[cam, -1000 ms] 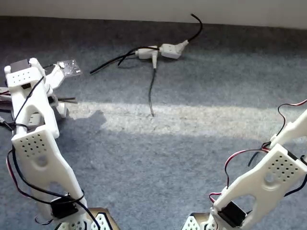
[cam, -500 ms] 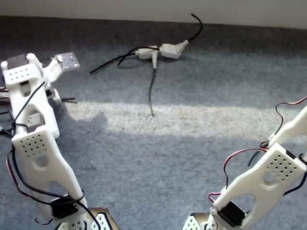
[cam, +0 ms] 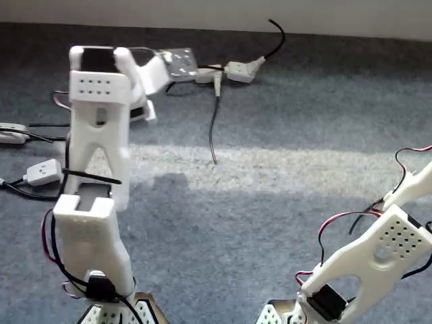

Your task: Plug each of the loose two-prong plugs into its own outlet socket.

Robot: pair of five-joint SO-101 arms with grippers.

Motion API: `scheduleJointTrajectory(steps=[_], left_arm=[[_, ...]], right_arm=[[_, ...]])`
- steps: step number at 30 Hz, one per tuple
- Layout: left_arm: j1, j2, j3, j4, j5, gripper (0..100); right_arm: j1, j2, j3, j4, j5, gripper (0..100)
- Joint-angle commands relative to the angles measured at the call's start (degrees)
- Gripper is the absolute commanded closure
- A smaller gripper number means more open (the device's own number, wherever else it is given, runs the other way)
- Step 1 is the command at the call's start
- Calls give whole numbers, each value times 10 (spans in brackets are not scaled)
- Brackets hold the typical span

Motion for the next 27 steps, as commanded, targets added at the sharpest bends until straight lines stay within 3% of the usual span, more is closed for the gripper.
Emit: scheduleJointTrajectory(steps=[1, 8, 13, 20, 27], left_arm=[[153, -56, 89, 9, 74, 915], [360, -51, 171, 0, 132, 915], [444, 24, 186, -88, 193, 914], [480, 151, 182, -169, 245, 798], [426, 155, 58, -98, 246, 776]], right_arm=[[11, -40, -22, 22, 40, 803], [8, -40, -22, 22, 53, 803], [6, -39, -22, 22, 50, 803], [15, -38, -22, 22, 53, 803], [17, -38, -22, 21, 54, 803]])
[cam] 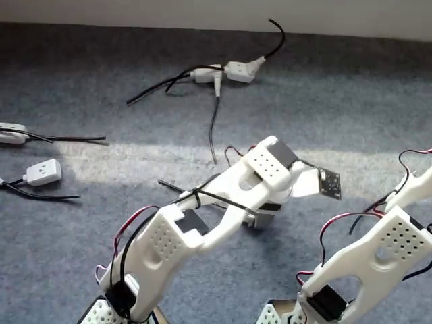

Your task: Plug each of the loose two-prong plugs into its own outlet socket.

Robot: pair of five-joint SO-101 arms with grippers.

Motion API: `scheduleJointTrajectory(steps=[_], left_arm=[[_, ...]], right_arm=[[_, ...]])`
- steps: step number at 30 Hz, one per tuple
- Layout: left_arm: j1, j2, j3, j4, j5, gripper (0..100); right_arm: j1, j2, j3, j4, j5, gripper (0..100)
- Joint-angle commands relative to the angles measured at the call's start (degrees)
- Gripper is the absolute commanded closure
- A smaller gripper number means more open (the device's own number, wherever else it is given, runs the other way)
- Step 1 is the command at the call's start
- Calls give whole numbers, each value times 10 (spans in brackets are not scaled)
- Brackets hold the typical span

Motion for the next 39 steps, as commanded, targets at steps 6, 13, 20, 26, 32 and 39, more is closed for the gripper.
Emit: scheduleJointTrajectory(steps=[6, 13, 20, 26, 32, 39], left_arm=[[-92, -14, -204, 97, 8, 776], [-101, -10, -234, 123, 9, 778], [-67, -15, -200, 146, 11, 779], [-11, -87, -82, 143, 5, 777], [-5, -65, -13, 77, -35, 779], [-52, -58, -14, -33, -38, 777]], right_arm=[[7, -37, -47, 20, 6, 803], [8, -39, -59, 21, 6, 803], [22, -38, -59, 21, 6, 803], [27, -36, -59, 21, 7, 803], [27, -35, -55, 22, 6, 803], [38, -35, -56, 21, 6, 803]])
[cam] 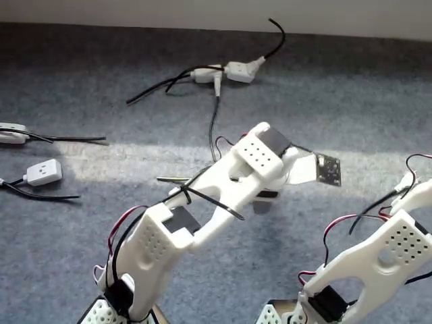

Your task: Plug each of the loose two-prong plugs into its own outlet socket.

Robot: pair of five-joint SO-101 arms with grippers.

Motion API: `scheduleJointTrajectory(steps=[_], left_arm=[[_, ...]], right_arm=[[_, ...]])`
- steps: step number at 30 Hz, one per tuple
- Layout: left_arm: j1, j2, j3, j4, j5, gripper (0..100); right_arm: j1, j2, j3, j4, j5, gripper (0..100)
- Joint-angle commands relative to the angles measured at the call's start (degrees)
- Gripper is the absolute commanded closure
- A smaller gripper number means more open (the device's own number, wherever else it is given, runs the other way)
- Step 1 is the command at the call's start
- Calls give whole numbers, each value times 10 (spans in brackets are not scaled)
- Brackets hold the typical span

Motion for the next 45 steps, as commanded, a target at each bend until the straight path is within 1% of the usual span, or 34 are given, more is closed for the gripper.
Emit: scheduleJointTrajectory(steps=[1, 4, 7, 9, 11, 13, 16, 19, 22, 24, 26, 28, 31, 34, 38, 45], left_arm=[[-34, -7, -1, -69, -7, 777], [-55, -7, -1, -111, -6, 776], [-60, -14, -15, -112, -6, 776], [-59, -19, -66, -71, -5, 776], [-60, -34, -140, -22, -4, 777], [-61, -52, -227, 7, -3, 779], [-90, -78, -350, 35, 38, 778], [-169, -90, -436, 48, 79, 777], [-284, -93, -480, 62, 104, 776], [-373, -91, -490, 62, 123, 776], [-448, -91, -489, 62, 147, 777], [-517, -91, -489, 62, 179, 777], [-605, -90, -488, 62, 247, 778], [-677, -79, -472, 63, 316, 778], [-756, -39, -440, 67, 419, 779], [-855, 60, -379, 118, 570, 779]], right_arm=[[12, -34, -16, 21, 6, 803], [15, -33, -16, 21, 6, 803], [16, -33, -17, 21, 6, 803], [16, -34, -21, 21, 6, 803], [15, -34, -21, 21, 6, 803], [13, -34, -16, 21, 6, 803], [11, -32, -13, 22, 3, 803], [4, -34, 21, 22, 3, 803], [-7, -34, 44, 22, 3, 803], [-15, -34, 45, 22, 2, 803], [-22, -34, 46, 22, 2, 803], [-31, -34, 47, 22, 2, 803], [-44, -34, 47, 22, 2, 803], [-53, -35, 47, 22, 2, 803], [-58, -35, 47, 22, 2, 803], [-63, -37, 45, 22, 6, 803]])
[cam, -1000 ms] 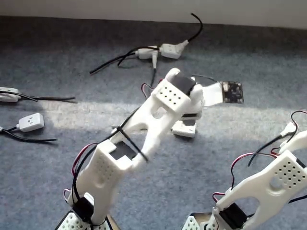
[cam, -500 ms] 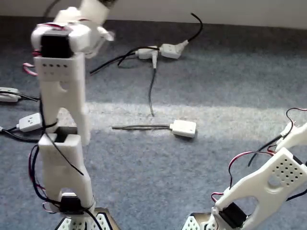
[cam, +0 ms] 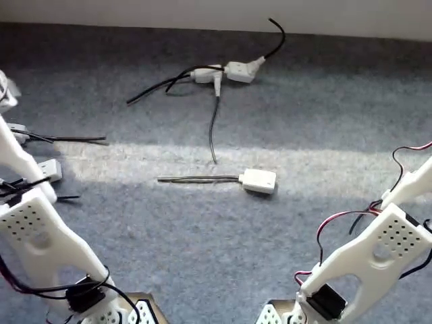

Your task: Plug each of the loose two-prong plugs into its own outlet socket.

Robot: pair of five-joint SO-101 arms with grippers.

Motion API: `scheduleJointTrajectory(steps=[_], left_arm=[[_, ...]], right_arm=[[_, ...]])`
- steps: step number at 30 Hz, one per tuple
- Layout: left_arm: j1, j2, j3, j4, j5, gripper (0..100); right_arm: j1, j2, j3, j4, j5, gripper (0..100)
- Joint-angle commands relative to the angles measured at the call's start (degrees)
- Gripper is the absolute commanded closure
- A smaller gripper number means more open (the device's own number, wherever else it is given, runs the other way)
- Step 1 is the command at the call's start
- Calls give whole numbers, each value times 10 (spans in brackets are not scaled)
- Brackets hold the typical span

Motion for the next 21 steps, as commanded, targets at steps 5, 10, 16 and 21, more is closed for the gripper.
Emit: scheduleJointTrajectory(steps=[5, 10, 16, 21], left_arm=[[-92, 84, 19, 29, 226, 779], [-106, 141, 19, 30, 254, 779], [-117, 210, 15, 28, 255, 779], [-136, 218, 15, 28, 255, 779]], right_arm=[[-19, -38, -2, 22, 6, 803], [-24, -38, 0, 22, 6, 803], [-26, -37, 0, 22, 6, 803], [-25, -37, 0, 22, 6, 803]])
